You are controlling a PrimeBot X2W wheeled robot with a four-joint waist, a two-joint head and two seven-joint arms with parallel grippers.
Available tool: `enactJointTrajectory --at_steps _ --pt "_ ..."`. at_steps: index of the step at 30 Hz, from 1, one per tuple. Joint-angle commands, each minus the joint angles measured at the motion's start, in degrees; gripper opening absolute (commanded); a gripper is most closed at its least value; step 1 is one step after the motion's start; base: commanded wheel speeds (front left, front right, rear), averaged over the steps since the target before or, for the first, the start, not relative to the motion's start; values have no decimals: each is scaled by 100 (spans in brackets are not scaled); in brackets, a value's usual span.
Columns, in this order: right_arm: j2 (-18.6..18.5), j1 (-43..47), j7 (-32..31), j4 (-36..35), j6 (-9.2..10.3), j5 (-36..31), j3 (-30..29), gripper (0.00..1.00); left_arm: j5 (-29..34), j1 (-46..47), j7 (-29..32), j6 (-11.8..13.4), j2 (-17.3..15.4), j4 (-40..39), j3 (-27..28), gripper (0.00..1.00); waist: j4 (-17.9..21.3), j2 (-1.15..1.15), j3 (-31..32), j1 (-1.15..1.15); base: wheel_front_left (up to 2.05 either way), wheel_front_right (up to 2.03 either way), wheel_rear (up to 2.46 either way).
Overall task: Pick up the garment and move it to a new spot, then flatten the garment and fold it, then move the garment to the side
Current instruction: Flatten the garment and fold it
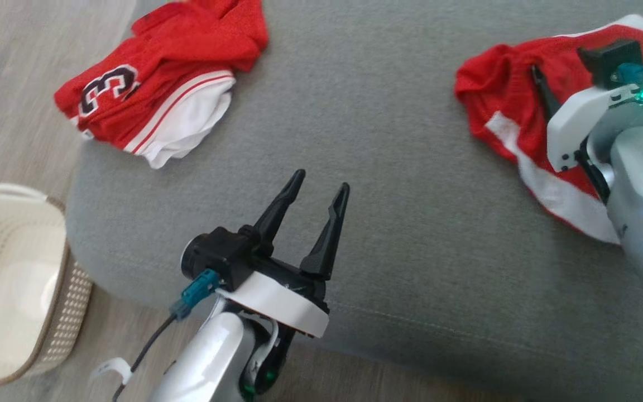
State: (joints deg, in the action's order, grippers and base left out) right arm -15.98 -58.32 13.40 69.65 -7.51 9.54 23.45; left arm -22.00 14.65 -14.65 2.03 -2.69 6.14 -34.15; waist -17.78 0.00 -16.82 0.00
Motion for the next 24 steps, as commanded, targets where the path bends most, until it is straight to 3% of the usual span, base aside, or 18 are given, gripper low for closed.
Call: enactJointTrajectory --at_steps 1,4,7,18,24 --pt "82 -161 89 -161 2 -24 -18 100 59 120 -35 16 -19 -150 227 100 182 0 157 0 0 0 0" --pt "216 -53 146 -383 2 5 -219 100 113 79 -35 3 -19 -136 353 100 438 0 347 0 0 0 0" --pt "337 257 156 -1098 2 -53 -491 100 176 37 -35 -17 -19 -136 495 100 726 0 514 0 0 0 0" --pt "981 2824 159 -4147 2 -141 -1552 100 236 -62 -35 -106 -19 -128 940 100 1611 0 839 0 0 0 0" --pt "1250 3998 159 -5104 2 -75 -1867 100 280 -28 -35 -170 -19 -110 1083 100 1959 0 790 0 0 0 0"
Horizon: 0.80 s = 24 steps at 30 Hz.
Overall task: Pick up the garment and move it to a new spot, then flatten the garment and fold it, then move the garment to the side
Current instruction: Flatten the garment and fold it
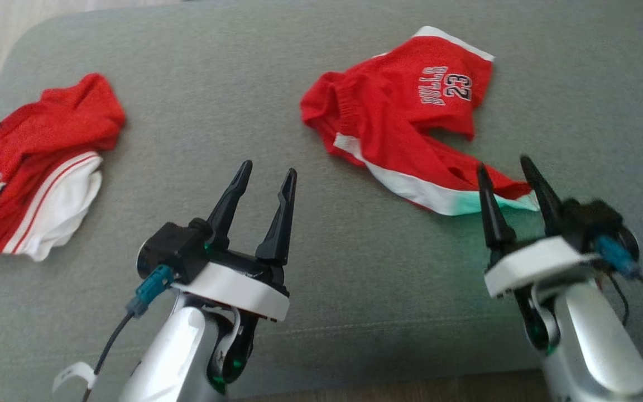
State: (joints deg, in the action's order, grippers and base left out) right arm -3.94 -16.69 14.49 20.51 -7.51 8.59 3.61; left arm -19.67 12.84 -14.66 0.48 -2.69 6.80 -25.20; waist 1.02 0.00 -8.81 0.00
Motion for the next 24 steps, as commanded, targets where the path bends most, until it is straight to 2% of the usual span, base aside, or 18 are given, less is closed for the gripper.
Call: enactJointTrajectory --at_steps 1,6,11,17,24 --pt "67 -53 51 -301 2 55 64 100 50 158 -34 -25 -19 -177 200 100 121 0 -16 0 0 0 0" --pt "102 312 51 -770 2 142 48 100 72 191 -34 -77 -19 -147 278 100 306 0 -76 0 0 0 0" --pt "104 410 51 -919 2 126 58 100 212 441 -34 -263 -19 221 152 100 508 0 -235 0 0 0 0" --pt "105 387 51 -1049 2 175 60 100 416 934 -34 -354 -19 1124 38 100 759 0 -440 0 0 0 0" --pt "105 297 51 -1135 2 216 92 100 564 1869 -34 -444 -28 2600 96 100 1096 0 -780 0 0 0 0"
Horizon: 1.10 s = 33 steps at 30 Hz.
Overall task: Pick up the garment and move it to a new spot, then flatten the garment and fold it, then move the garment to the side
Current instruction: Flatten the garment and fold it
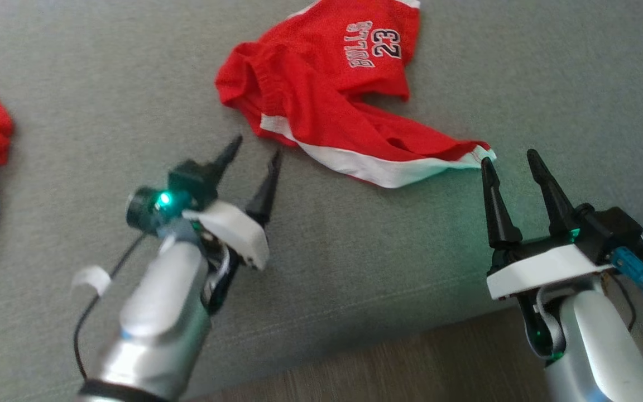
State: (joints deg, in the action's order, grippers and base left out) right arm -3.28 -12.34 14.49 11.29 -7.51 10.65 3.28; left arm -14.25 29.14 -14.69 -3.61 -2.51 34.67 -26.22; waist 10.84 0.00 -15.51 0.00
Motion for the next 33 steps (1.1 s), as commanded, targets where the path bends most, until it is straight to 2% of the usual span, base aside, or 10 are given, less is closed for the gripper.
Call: enactJointTrajectory --at_steps 1,11,22,23,24,25,33 --pt "40 -150 51 -225 2 22 125 100 36 357 -31 -52 -48 -73 241 100 155 0 -149 0 0 0 0" --pt "40 -310 51 -268 2 98 -20 100 140 1023 -31 -314 -188 686 407 100 403 0 -402 0 0 0 0" --pt "40 -379 51 -249 2 106 -24 100 255 1292 -31 -368 -212 941 425 100 427 0 -517 0 0 0 0" --pt "40 -391 51 -243 2 98 -26 100 249 1306 -31 -371 -209 963 417 85 422 0 -521 0 0 0 0" --pt "40 -402 51 -233 2 88 -33 100 235 1319 -31 -374 -205 1003 402 19 416 0 -521 0 0 0 0" --pt "40 -414 51 -217 2 76 -44 100 234 1331 -31 -378 -201 1039 357 0 409 0 -517 0 0 0 0" --pt "40 -455 51 151 2 272 -110 100 122 1202 -31 -386 -186 857 82 0 243 0 -401 0 0 0 0"
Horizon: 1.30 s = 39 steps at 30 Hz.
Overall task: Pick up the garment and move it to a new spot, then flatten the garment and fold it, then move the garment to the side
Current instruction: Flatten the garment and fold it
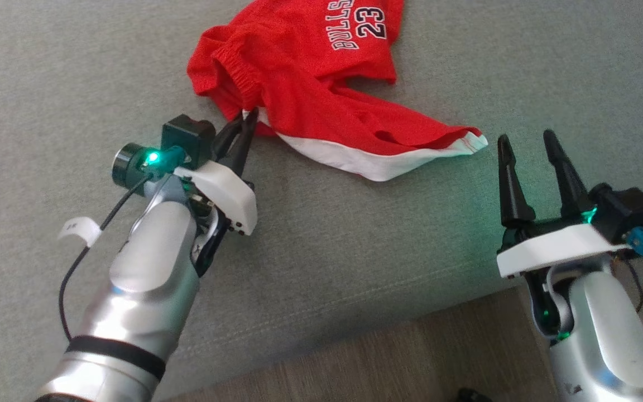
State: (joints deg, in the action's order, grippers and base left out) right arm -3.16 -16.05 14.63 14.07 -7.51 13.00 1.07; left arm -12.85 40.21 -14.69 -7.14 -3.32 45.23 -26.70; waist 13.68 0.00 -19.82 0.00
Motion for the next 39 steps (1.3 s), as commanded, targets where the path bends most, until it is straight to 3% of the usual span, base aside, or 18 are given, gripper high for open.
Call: enactJointTrajectory --at_steps 1,14,22,39 --pt "28 -82 37 -16 2 103 105 100 -29 54 -31 -33 -110 -271 99 0 -86 0 50 0 0 0 0" --pt "28 -477 37 1381 2 722 32 100 56 -319 -31 -34 -97 -978 -37 0 -535 0 161 0 0 0 0" --pt "28 -936 37 2122 2 512 -293 100 131 -343 -31 -35 -61 -1134 -92 0 -635 0 104 0 0 0 0" --pt "28 -1170 37 2564 2 554 -314 100 213 -321 -31 -35 -63 -1212 -109 0 -726 0 46 0 0 0 0"
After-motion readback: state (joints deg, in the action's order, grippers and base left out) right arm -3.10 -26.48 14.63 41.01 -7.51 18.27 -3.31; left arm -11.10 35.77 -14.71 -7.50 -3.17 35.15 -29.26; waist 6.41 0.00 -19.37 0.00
